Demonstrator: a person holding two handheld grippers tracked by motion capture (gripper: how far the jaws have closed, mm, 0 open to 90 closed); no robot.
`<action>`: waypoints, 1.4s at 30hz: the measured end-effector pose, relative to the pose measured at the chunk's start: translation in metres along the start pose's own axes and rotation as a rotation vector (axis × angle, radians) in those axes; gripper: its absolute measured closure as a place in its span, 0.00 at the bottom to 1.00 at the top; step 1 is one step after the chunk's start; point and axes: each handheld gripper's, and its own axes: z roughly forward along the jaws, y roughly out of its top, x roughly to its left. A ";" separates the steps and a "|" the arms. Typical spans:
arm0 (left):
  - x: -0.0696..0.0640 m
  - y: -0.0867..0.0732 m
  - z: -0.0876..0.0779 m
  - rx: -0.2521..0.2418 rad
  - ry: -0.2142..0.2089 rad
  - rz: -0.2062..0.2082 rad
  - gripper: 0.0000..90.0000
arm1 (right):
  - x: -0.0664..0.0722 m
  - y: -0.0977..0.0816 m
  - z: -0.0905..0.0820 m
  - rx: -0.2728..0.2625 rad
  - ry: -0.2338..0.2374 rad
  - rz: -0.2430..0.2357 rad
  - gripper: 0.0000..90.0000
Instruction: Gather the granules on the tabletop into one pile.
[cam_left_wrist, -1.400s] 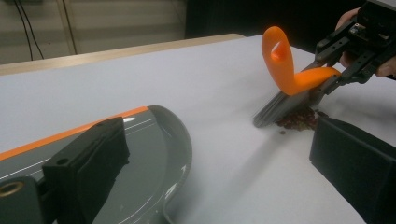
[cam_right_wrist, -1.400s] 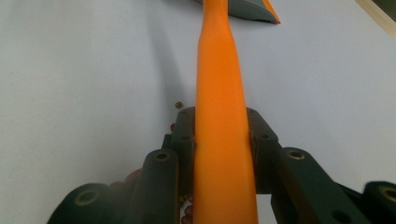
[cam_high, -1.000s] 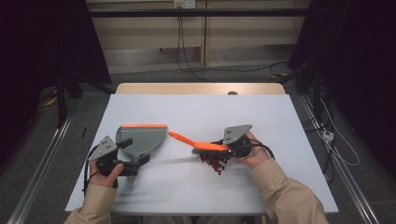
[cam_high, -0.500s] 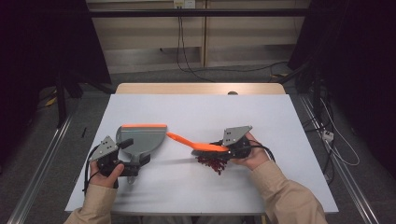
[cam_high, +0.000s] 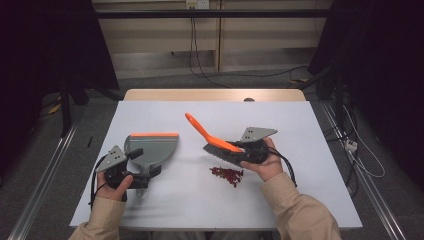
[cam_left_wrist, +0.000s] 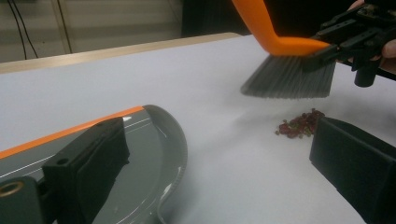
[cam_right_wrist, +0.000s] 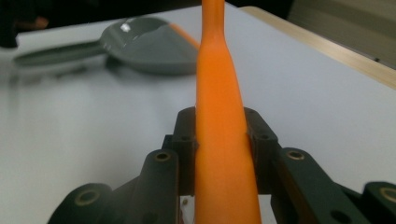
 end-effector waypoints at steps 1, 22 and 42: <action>0.000 0.000 0.000 0.000 -0.001 0.000 0.05 | 0.002 0.002 0.000 -0.015 -0.027 0.027 0.79; 0.001 0.001 -0.003 -0.008 0.001 0.005 0.05 | 0.053 0.013 0.048 -0.083 -0.244 0.316 0.79; 0.001 0.000 -0.003 -0.004 0.001 0.008 0.05 | 0.060 0.004 0.090 -0.044 -0.290 0.432 0.79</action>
